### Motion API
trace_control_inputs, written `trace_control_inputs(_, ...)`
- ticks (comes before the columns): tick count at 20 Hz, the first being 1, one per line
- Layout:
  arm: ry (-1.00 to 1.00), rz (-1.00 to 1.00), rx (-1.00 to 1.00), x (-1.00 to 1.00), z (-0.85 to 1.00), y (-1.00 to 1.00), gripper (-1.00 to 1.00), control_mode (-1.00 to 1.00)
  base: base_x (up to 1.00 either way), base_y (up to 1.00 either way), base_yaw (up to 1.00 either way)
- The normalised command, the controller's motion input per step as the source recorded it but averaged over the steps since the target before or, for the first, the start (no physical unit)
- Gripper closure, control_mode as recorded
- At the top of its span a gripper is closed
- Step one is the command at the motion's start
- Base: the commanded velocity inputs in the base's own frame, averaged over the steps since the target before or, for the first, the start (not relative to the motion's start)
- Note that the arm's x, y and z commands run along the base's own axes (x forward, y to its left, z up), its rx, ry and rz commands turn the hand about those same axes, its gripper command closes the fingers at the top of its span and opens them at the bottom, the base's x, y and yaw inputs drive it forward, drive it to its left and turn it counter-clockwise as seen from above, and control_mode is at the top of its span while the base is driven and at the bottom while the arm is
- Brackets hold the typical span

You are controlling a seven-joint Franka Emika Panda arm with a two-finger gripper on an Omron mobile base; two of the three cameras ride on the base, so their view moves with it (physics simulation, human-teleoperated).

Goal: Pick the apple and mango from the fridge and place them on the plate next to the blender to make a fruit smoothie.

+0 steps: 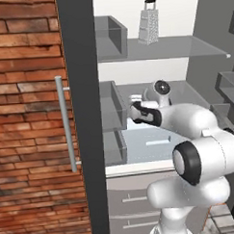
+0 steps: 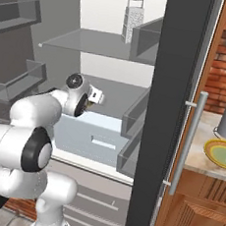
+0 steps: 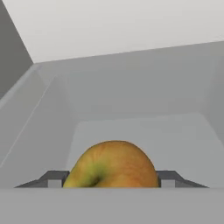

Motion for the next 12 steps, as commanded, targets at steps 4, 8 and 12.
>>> trace_control_inputs(4,-0.08,-0.05,-0.01,-1.0,0.98,0.01,1.0,-1.0,0.0,0.0,0.0)
trace_control_inputs(8,-0.01,-0.08,0.0,-1.0,0.99,0.01,1.0,-1.0,0.0,0.0,0.0)
trace_control_inputs(12,0.0,-0.04,0.01,-1.0,0.78,0.0,1.0,-1.0,0.0,0.0,0.0)
